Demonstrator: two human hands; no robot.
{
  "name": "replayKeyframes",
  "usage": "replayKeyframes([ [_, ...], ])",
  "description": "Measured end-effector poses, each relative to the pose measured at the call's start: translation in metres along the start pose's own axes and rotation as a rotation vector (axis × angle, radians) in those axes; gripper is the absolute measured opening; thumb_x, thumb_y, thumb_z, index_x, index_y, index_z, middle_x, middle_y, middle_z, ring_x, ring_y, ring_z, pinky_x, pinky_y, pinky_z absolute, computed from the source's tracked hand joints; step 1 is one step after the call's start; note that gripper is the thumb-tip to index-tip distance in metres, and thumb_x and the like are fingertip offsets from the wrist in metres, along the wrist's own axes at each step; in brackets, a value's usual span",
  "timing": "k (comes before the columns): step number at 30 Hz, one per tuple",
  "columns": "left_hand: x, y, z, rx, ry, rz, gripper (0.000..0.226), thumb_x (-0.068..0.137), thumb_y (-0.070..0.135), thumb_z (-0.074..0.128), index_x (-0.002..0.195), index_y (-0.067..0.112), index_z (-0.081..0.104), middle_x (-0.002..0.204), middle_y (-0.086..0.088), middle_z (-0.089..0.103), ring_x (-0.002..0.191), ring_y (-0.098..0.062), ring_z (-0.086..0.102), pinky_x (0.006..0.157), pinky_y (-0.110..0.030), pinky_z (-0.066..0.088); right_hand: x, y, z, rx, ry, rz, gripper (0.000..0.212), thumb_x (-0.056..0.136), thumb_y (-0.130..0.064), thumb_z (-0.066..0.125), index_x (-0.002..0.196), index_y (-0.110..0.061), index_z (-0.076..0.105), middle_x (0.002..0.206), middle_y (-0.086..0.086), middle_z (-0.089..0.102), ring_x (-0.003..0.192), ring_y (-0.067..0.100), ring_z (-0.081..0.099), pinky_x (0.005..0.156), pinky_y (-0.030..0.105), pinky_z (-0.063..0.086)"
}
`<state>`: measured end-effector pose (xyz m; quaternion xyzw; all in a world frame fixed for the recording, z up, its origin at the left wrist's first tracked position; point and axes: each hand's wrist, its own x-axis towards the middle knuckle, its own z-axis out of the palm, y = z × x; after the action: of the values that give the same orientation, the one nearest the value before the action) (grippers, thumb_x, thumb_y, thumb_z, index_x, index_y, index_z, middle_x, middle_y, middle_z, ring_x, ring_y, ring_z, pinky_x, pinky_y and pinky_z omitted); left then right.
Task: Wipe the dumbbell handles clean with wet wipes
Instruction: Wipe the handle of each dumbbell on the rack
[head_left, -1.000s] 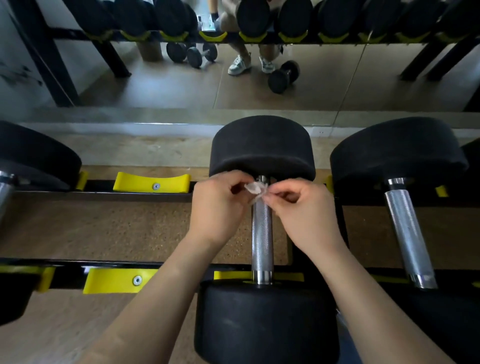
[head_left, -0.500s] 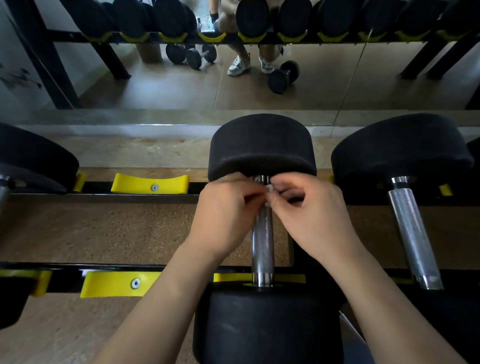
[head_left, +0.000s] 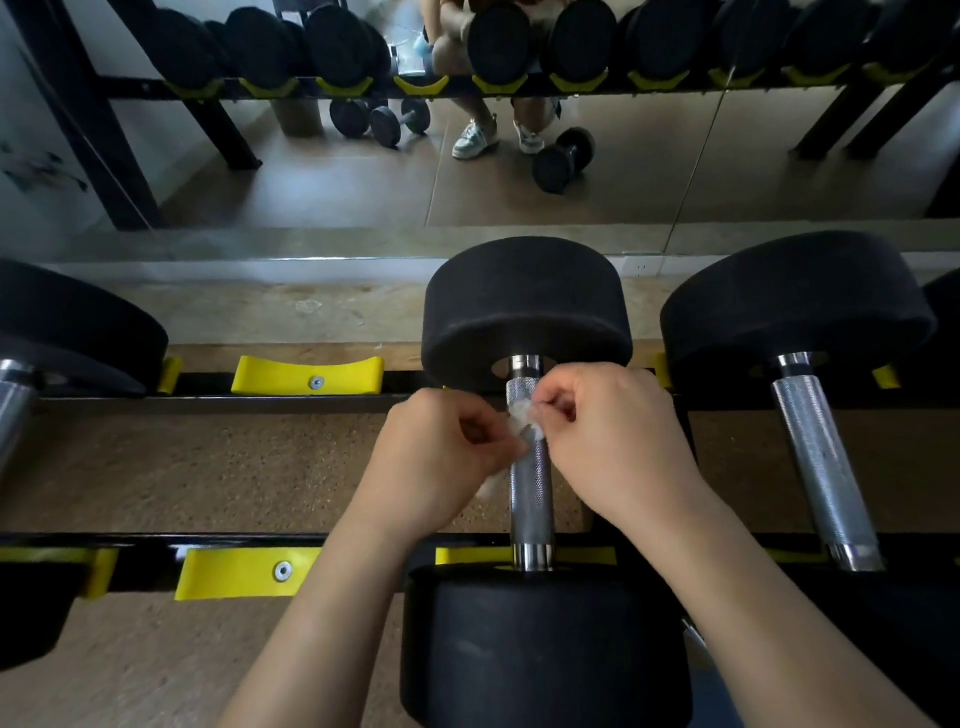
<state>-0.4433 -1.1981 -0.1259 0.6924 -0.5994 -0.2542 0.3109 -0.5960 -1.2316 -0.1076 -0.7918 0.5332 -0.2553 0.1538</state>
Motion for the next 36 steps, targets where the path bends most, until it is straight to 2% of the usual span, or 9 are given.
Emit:
replayKeyframes([
  [4,-0.003,-0.001,-0.003,-0.423,-0.08,0.02,0.024,0.077,-0.006,0.074,0.085,0.017,0.075,0.083,0.001,0.075,0.08,-0.008,0.071,0.074,-0.02,0.056,-0.006,-0.006,0.0,0.011,-0.099,-0.014,0.028,0.08,-0.048,0.07,0.094,-0.024,0.063,0.085,-0.011,0.06,0.074,0.003,0.057,0.063,0.017,0.046],
  [9,-0.005,-0.005,0.004,-0.704,-0.036,-0.002,0.03,0.075,-0.015,0.071,0.095,0.007,0.068,0.089,-0.016,0.072,0.084,-0.018,0.07,0.077,-0.026,0.057,-0.002,0.0,0.003,0.025,-0.102,-0.09,0.034,0.079,-0.039,0.074,0.11,-0.027,0.067,0.097,-0.01,0.056,0.086,0.005,0.054,0.074,0.021,0.047],
  [13,-0.004,-0.008,0.005,-0.616,0.052,0.073,0.032,0.077,-0.012,0.071,0.096,0.013,0.068,0.088,-0.008,0.07,0.081,-0.013,0.066,0.075,-0.02,0.053,-0.001,0.004,0.013,-0.037,0.067,-0.21,0.011,0.083,-0.018,0.072,0.094,-0.019,0.074,0.09,-0.004,0.061,0.077,0.014,0.06,0.066,0.027,0.05],
  [17,-0.006,-0.012,0.007,-0.345,0.056,0.093,0.027,0.08,0.002,0.074,0.095,0.025,0.073,0.084,0.007,0.072,0.075,-0.006,0.065,0.073,-0.022,0.054,0.009,0.013,0.018,-0.097,0.248,-0.189,0.012,0.082,-0.004,0.064,0.086,-0.012,0.071,0.078,0.002,0.063,0.065,0.021,0.061,0.054,0.034,0.052],
  [23,-0.008,-0.009,0.01,-0.481,0.064,0.035,0.018,0.087,0.009,0.069,0.092,0.026,0.074,0.078,0.007,0.073,0.07,-0.006,0.066,0.068,-0.025,0.057,0.003,0.012,0.013,0.074,0.082,-0.18,0.014,0.086,-0.024,0.067,0.099,-0.022,0.073,0.092,-0.003,0.065,0.08,0.012,0.061,0.07,0.032,0.053],
  [28,-0.012,-0.011,0.006,-0.537,0.041,0.039,0.015,0.087,0.003,0.067,0.086,0.017,0.072,0.074,0.002,0.071,0.066,-0.008,0.061,0.063,-0.025,0.053,-0.009,0.006,0.012,0.038,-0.083,-0.286,0.014,0.088,-0.016,0.061,0.086,-0.019,0.074,0.085,-0.005,0.064,0.075,0.013,0.061,0.066,0.038,0.053],
  [30,-0.015,-0.011,0.005,-0.539,-0.007,0.053,0.02,0.086,0.003,0.068,0.094,0.021,0.072,0.079,0.003,0.072,0.069,-0.01,0.062,0.067,-0.03,0.056,-0.008,0.007,0.012,0.012,-0.052,-0.306,0.015,0.088,-0.018,0.059,0.085,-0.019,0.074,0.082,-0.004,0.063,0.073,0.013,0.06,0.062,0.038,0.053],
  [33,-0.018,-0.013,0.005,-0.435,0.01,0.085,0.026,0.088,0.01,0.067,0.105,0.03,0.07,0.083,0.012,0.07,0.075,-0.007,0.064,0.074,-0.033,0.057,0.011,0.008,0.018,-0.018,0.16,-0.221,0.014,0.088,-0.015,0.06,0.085,-0.017,0.074,0.078,-0.003,0.064,0.07,0.012,0.06,0.059,0.035,0.052],
  [36,-0.021,-0.009,0.007,-0.412,0.023,0.123,0.021,0.089,0.012,0.066,0.101,0.028,0.071,0.085,0.014,0.07,0.077,-0.005,0.064,0.073,-0.028,0.055,0.003,0.01,0.013,0.025,0.04,-0.198,0.012,0.089,-0.015,0.063,0.084,-0.019,0.074,0.078,-0.01,0.065,0.071,0.004,0.059,0.062,0.016,0.045],
])
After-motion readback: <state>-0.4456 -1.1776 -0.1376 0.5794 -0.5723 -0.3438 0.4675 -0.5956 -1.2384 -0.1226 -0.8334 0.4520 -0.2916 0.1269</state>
